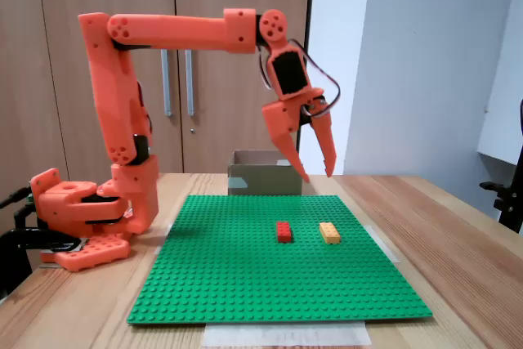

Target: Pick the yellow lego block and put it in the box.

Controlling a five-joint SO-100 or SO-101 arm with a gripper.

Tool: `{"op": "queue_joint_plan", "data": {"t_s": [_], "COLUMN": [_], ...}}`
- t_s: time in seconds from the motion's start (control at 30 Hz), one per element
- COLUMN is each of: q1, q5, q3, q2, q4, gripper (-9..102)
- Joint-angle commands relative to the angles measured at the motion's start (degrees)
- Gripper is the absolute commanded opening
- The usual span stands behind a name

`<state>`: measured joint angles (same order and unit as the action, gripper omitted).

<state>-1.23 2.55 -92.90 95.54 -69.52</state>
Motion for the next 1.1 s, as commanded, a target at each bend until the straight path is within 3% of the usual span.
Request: {"op": "queue_joint_plan", "data": {"t_s": [0.0, 0.33, 1.07], "q1": [-0.1, 0.8, 0.4], "q5": [-0.6, -1.6, -4.1], "q3": [4.7, 11.3, 21.2], "q2": [-1.8, -11.6, -29.9], "q4": [-0.9, -2.7, -3.3], "gripper": [19, 30, 24]}}
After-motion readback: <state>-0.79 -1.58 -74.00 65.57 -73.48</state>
